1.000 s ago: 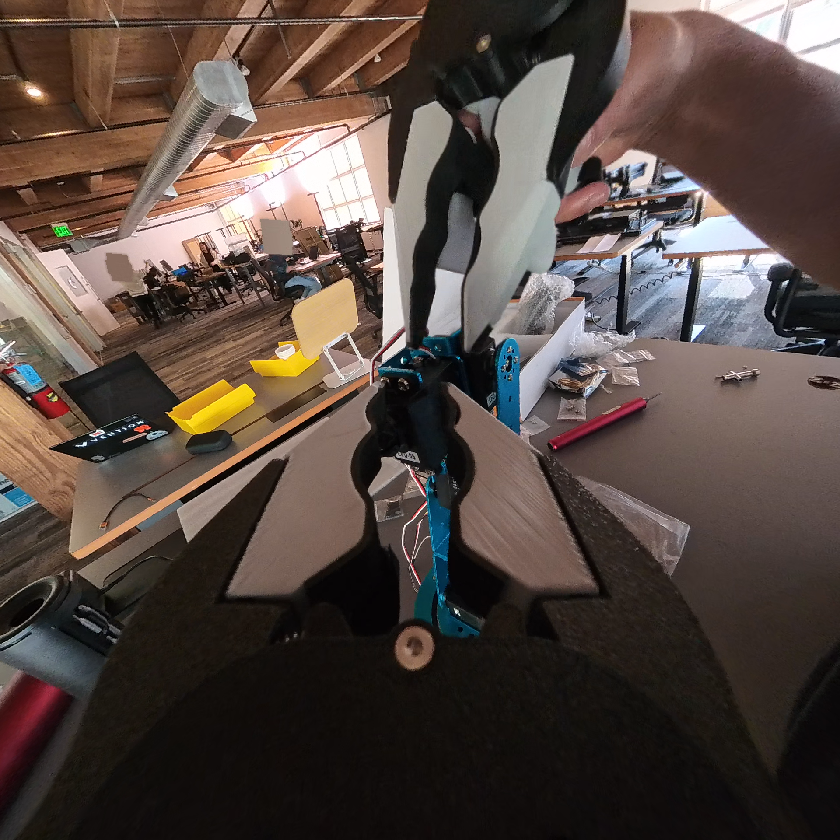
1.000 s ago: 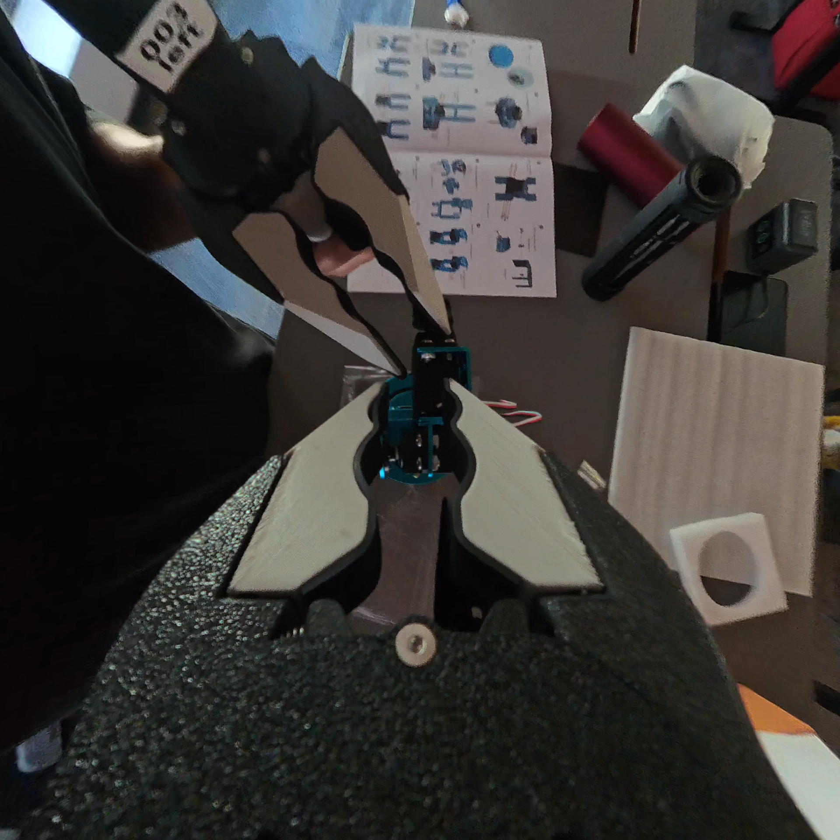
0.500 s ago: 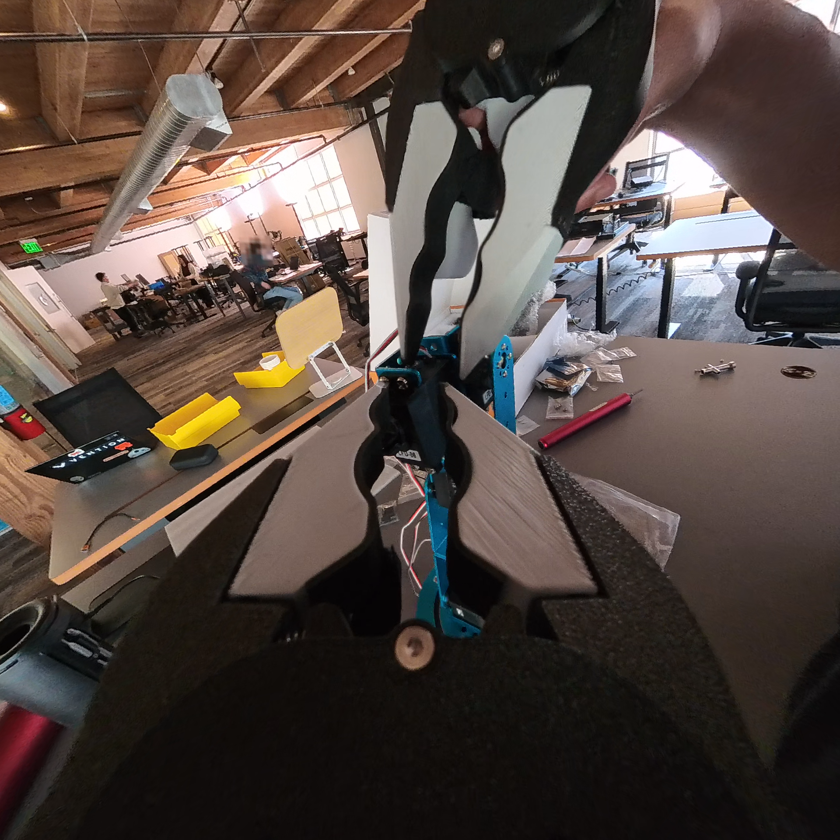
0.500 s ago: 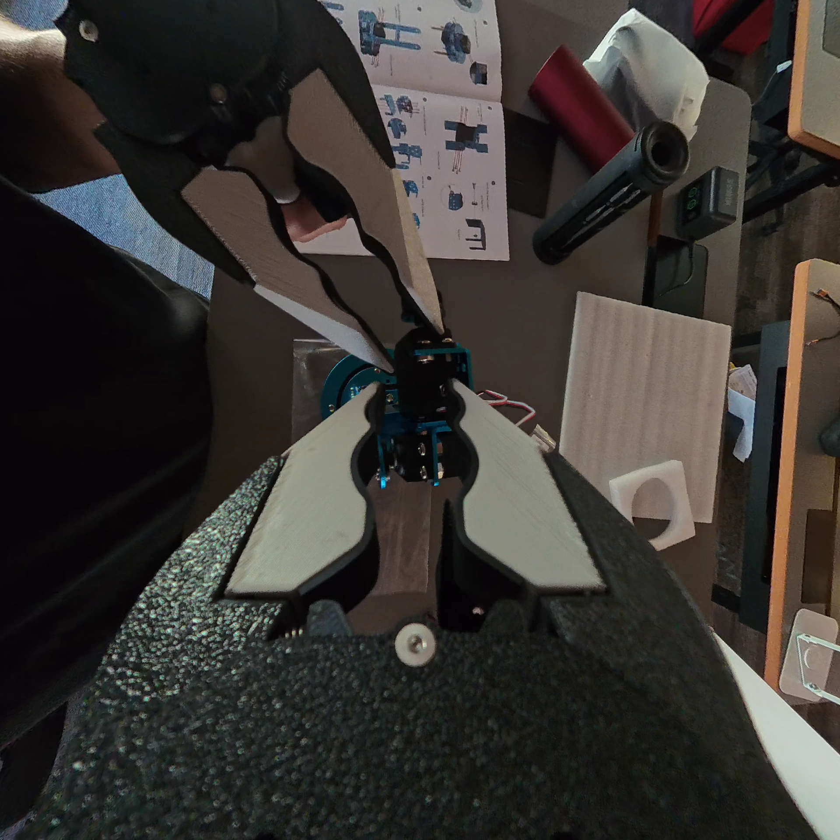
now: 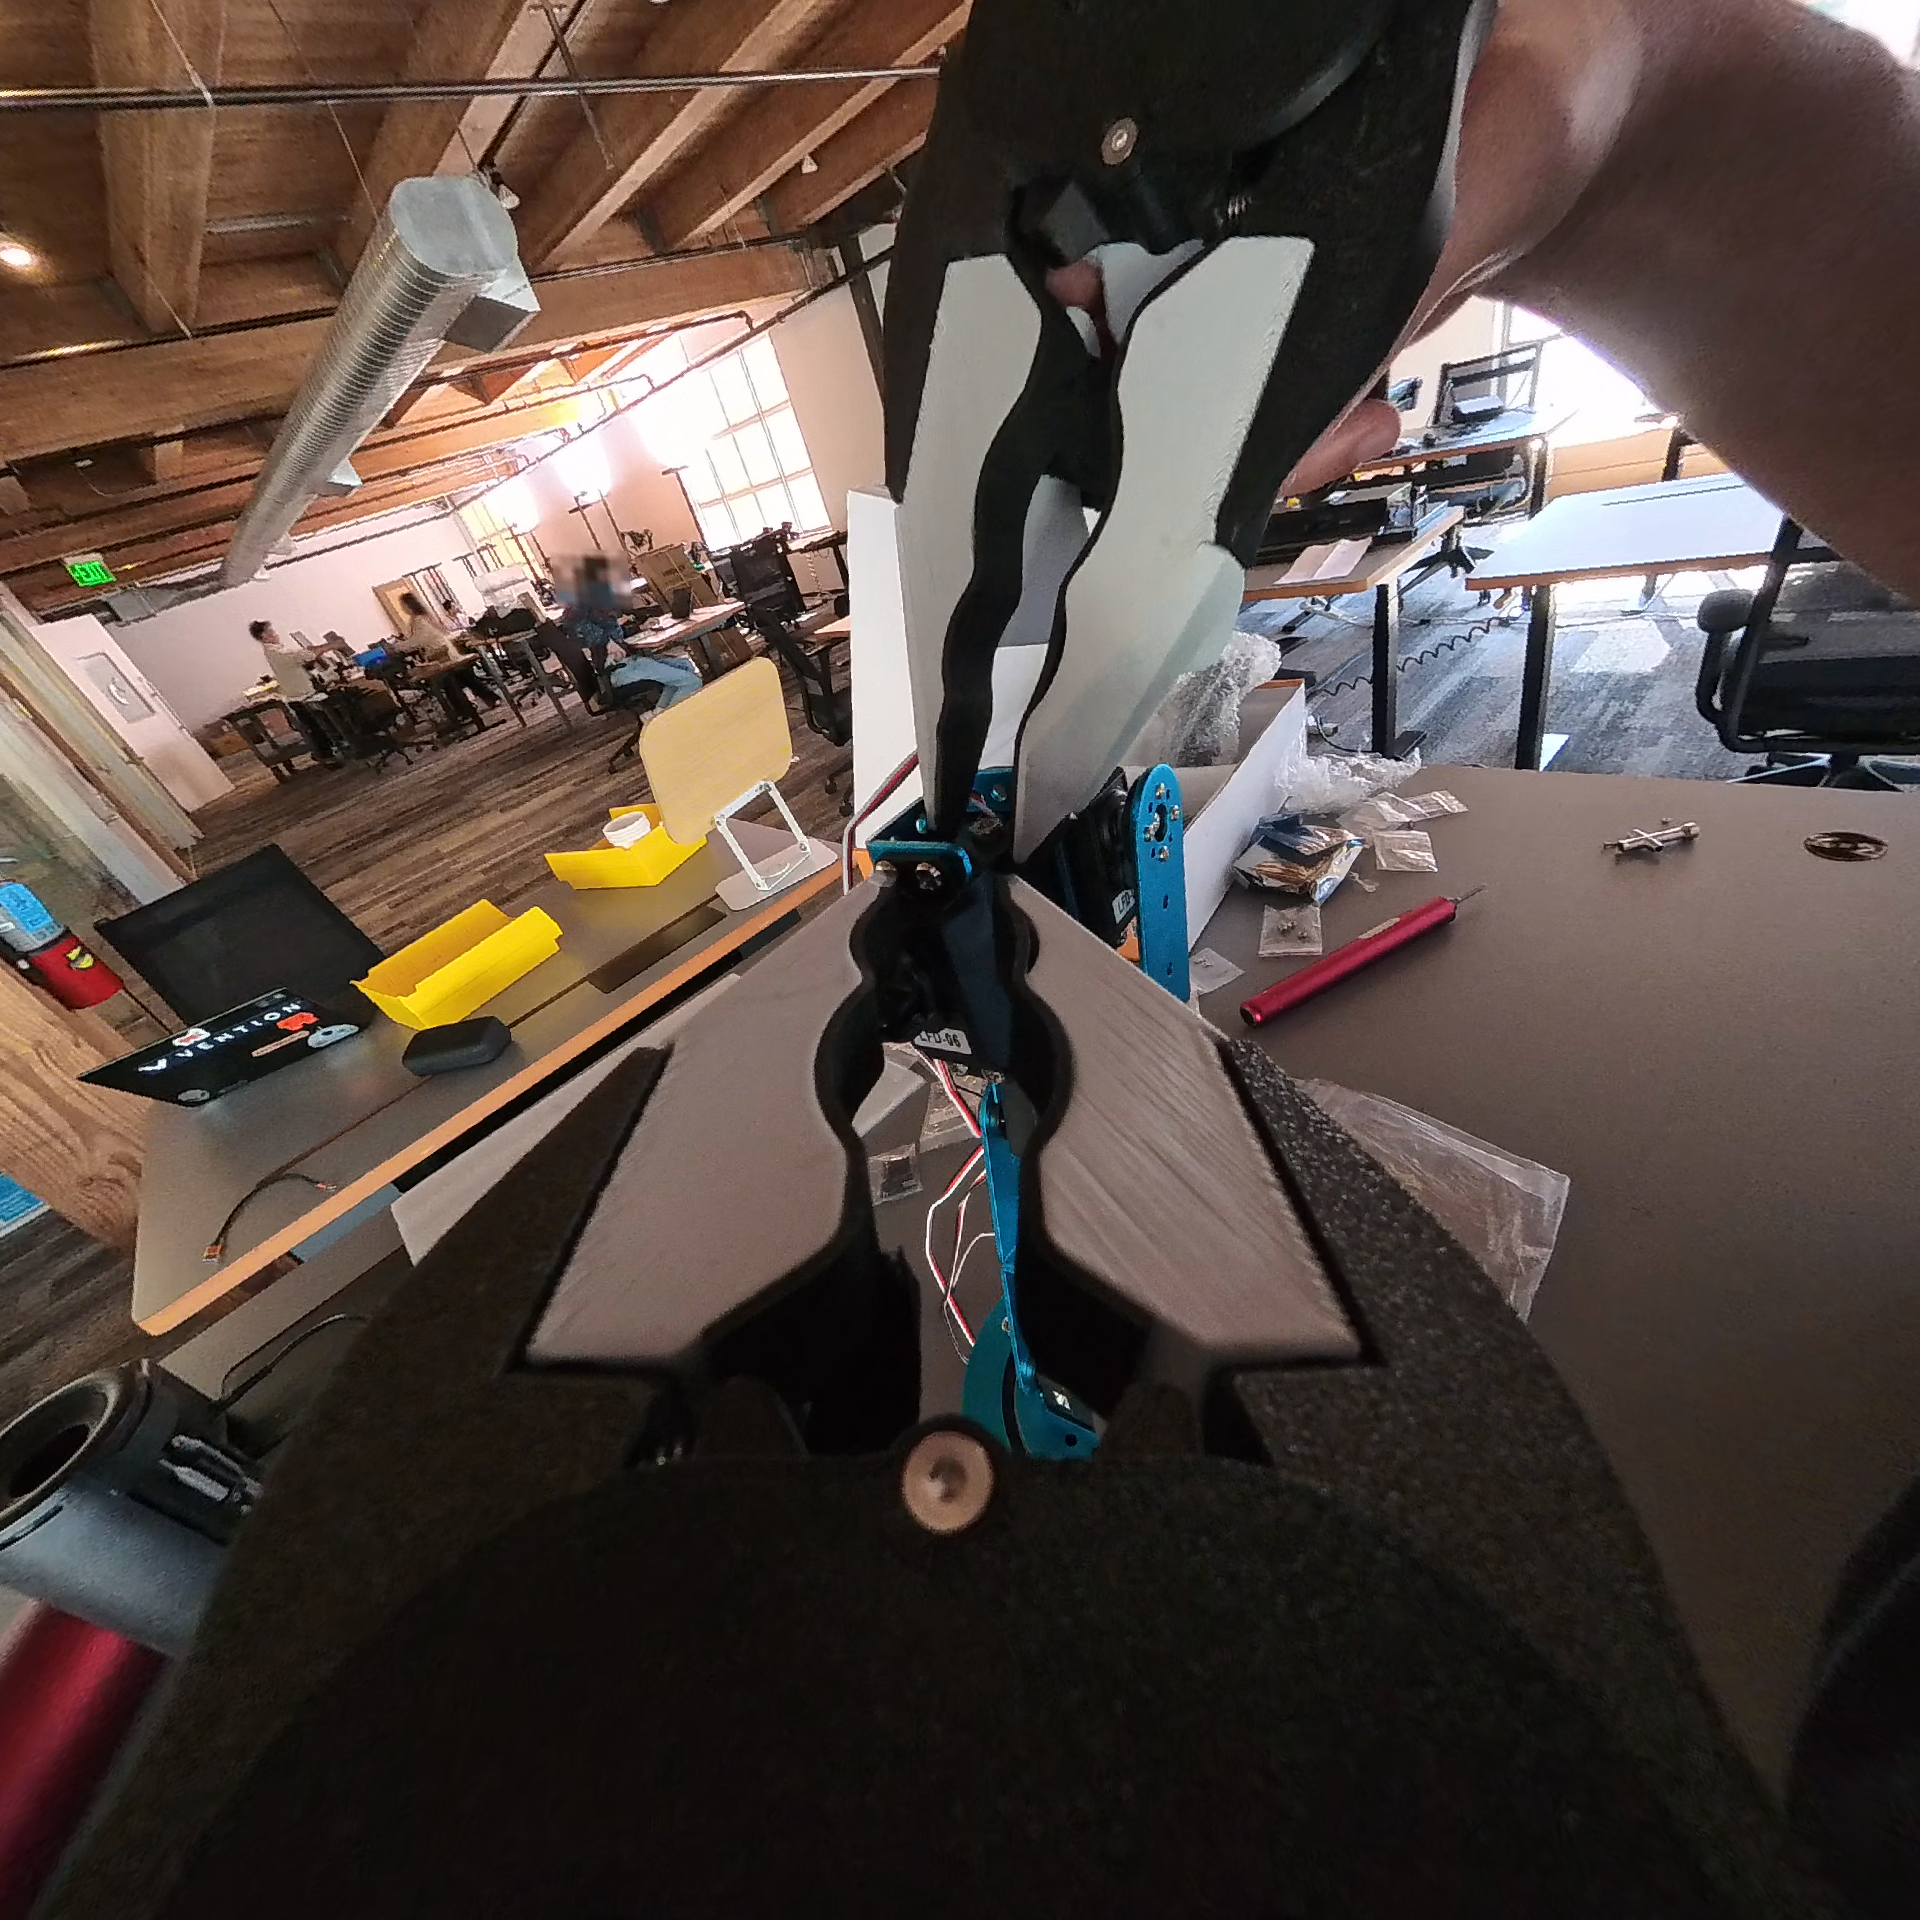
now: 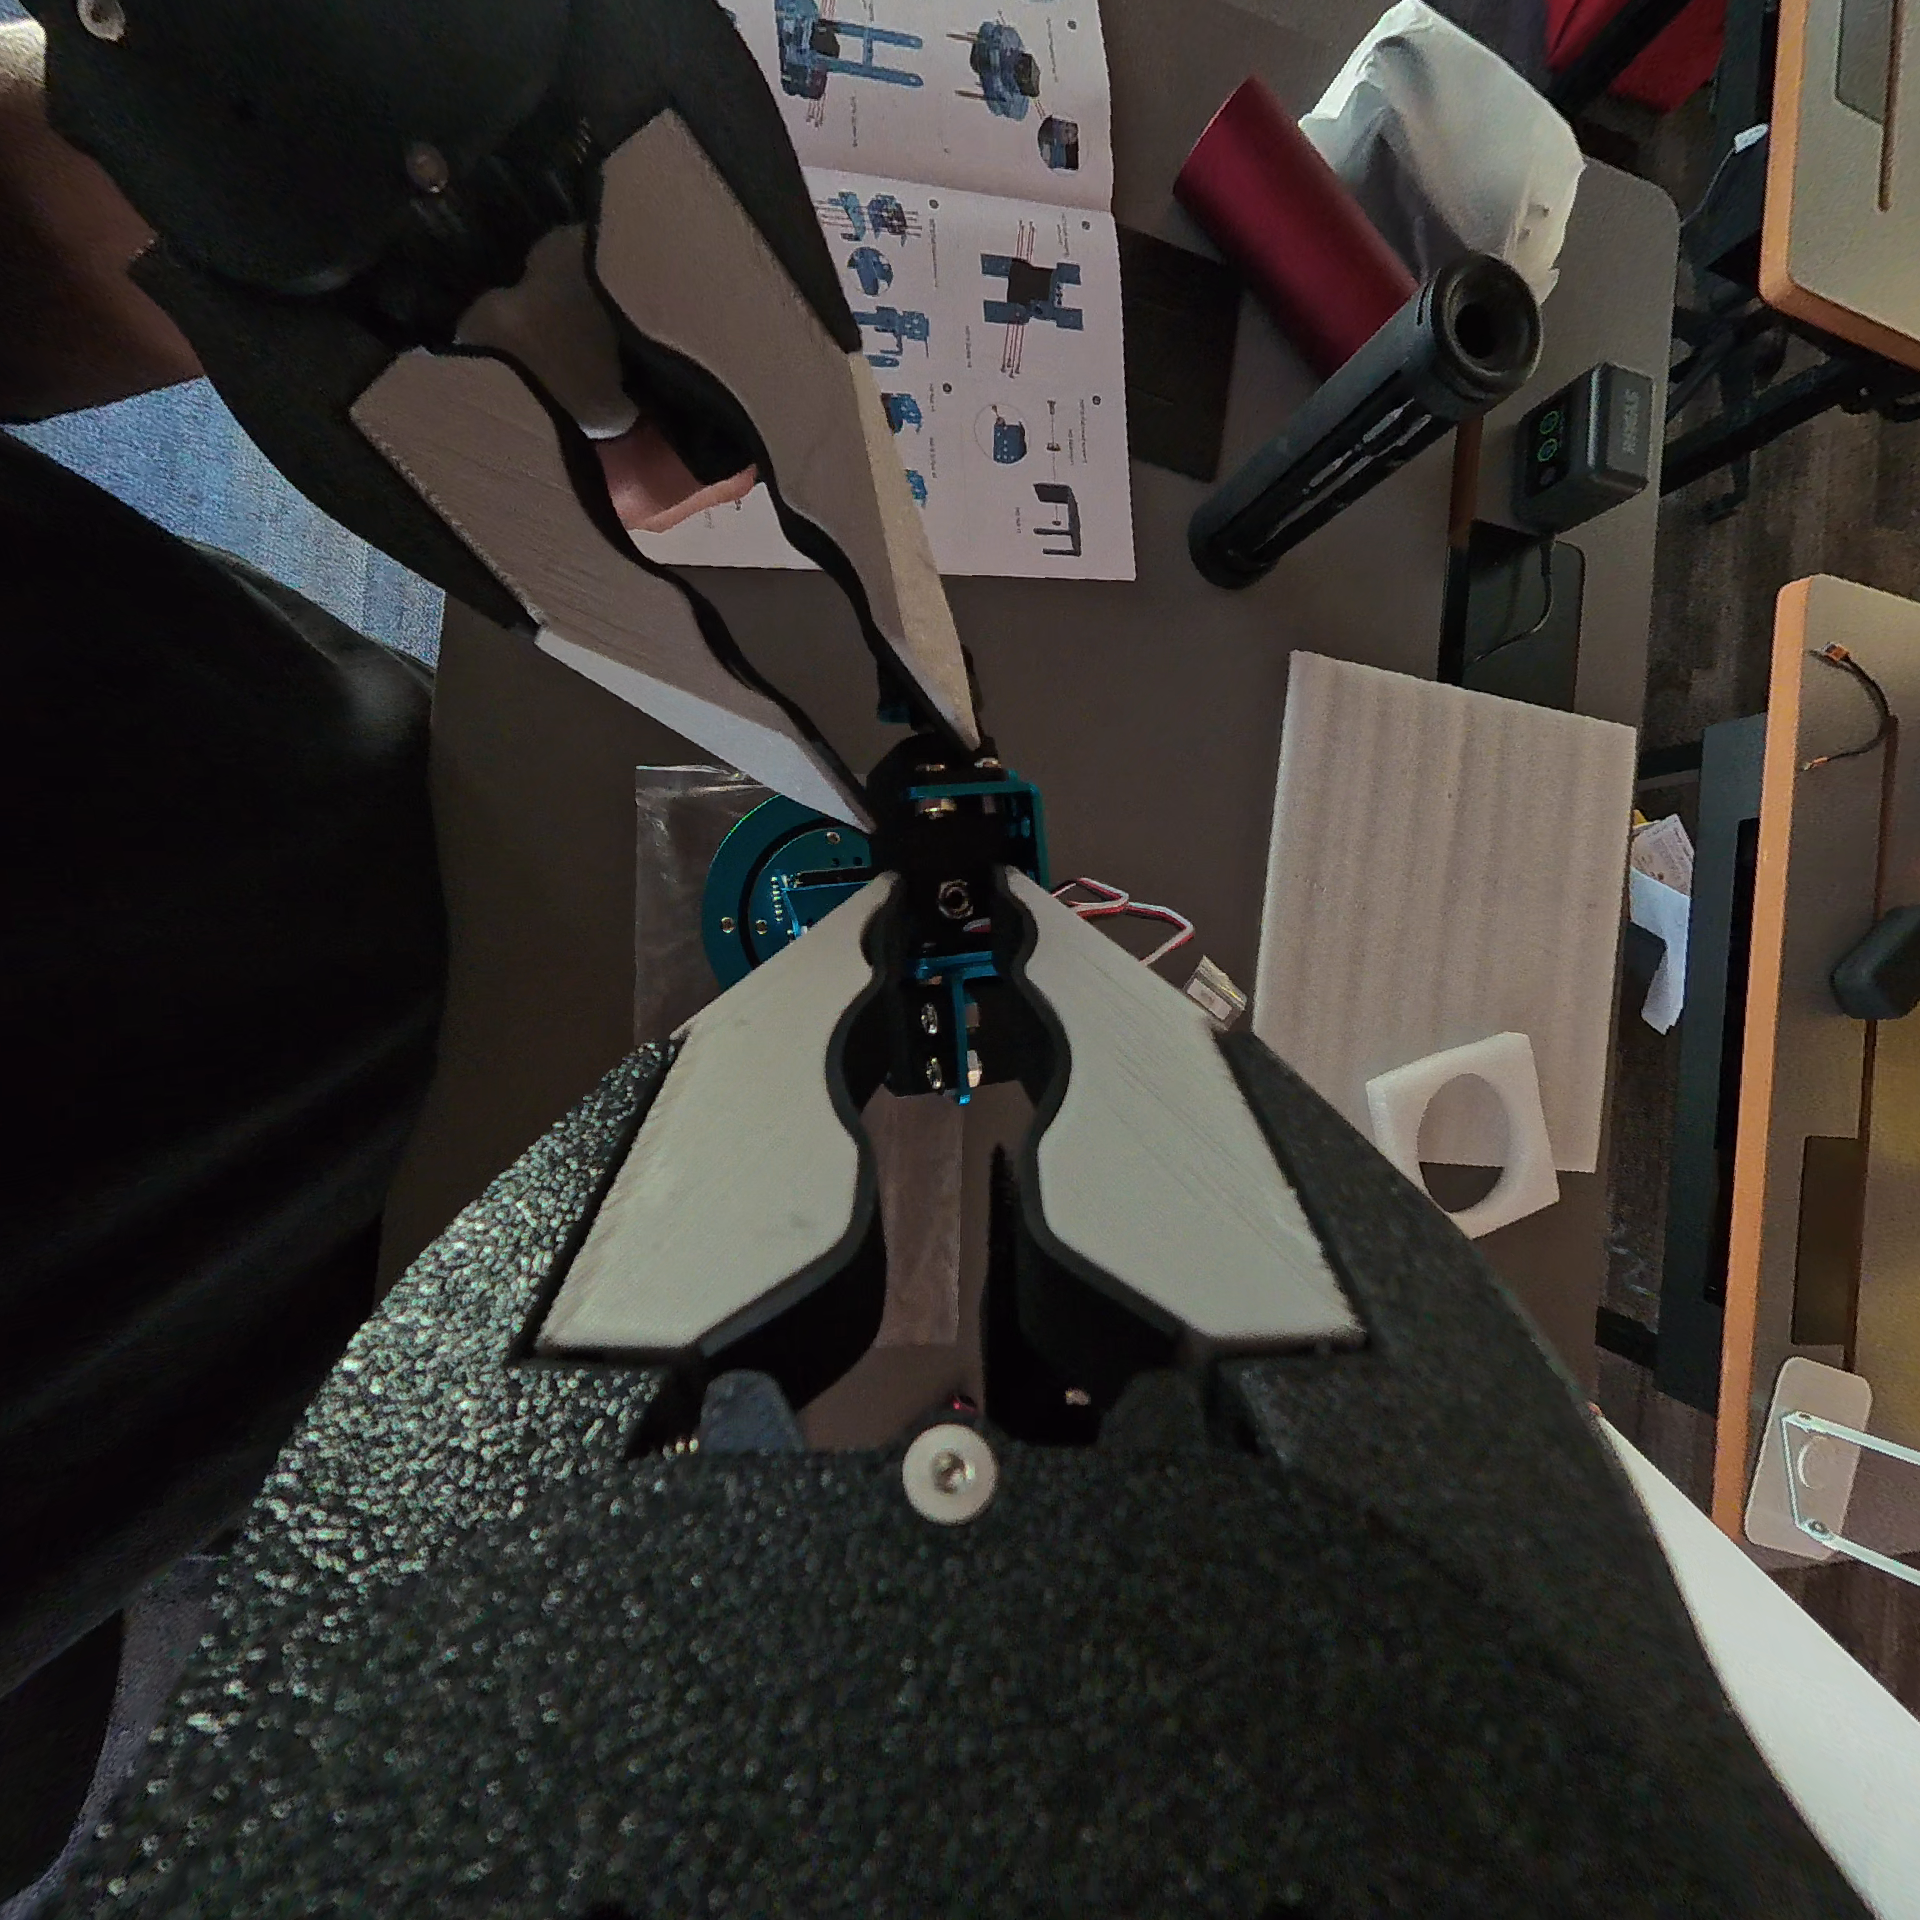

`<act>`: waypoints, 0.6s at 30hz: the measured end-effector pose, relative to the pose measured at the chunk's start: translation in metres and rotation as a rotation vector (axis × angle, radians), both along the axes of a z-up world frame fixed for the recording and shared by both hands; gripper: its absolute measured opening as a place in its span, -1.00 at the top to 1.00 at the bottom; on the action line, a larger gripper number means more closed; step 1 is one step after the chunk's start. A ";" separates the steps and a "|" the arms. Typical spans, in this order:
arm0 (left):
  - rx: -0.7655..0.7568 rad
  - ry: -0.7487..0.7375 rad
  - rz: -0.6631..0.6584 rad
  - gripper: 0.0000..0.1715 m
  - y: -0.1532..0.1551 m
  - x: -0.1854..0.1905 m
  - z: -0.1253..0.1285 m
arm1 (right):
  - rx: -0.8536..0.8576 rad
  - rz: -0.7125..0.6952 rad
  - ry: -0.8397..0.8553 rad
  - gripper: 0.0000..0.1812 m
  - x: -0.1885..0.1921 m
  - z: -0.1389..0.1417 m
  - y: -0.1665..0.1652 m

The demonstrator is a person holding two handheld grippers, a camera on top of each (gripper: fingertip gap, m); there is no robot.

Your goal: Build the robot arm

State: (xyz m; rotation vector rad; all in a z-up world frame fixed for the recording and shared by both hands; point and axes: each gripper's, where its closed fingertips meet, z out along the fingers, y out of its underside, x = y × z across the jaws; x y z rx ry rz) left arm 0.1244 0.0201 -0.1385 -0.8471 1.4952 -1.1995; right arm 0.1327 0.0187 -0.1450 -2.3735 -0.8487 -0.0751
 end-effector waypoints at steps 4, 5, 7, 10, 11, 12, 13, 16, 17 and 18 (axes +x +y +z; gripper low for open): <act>0.005 -0.002 0.004 0.80 0.000 0.000 0.000 | -0.002 0.012 0.002 0.86 0.000 0.000 -0.001; 0.004 -0.002 0.003 0.80 0.000 0.001 0.000 | -0.001 0.014 0.001 0.87 0.000 0.000 -0.002; 0.002 -0.002 0.002 0.80 0.000 0.001 0.000 | 0.001 0.018 0.003 0.88 0.000 0.000 -0.003; 0.004 -0.003 0.006 0.81 0.001 0.001 0.001 | 0.003 0.034 0.003 0.92 -0.001 0.001 -0.004; 0.003 -0.003 0.006 0.81 0.001 0.001 0.001 | 0.004 0.038 -0.002 0.93 -0.001 0.001 -0.004; 0.001 -0.003 0.006 0.81 0.001 0.001 0.001 | 0.007 0.042 -0.002 0.93 -0.001 0.001 -0.004; 0.000 -0.003 0.006 0.81 0.001 0.001 0.001 | 0.008 0.045 0.002 0.93 -0.001 0.001 -0.004; 0.004 -0.005 0.008 0.81 0.002 0.001 0.001 | 0.018 0.056 0.035 0.93 -0.002 0.002 -0.004; 0.006 -0.006 0.008 0.81 0.002 0.001 0.001 | 0.028 0.061 0.052 0.93 -0.002 0.004 -0.003; 0.007 -0.006 0.008 0.81 0.002 0.002 0.001 | 0.042 0.064 0.066 0.93 -0.002 0.006 -0.002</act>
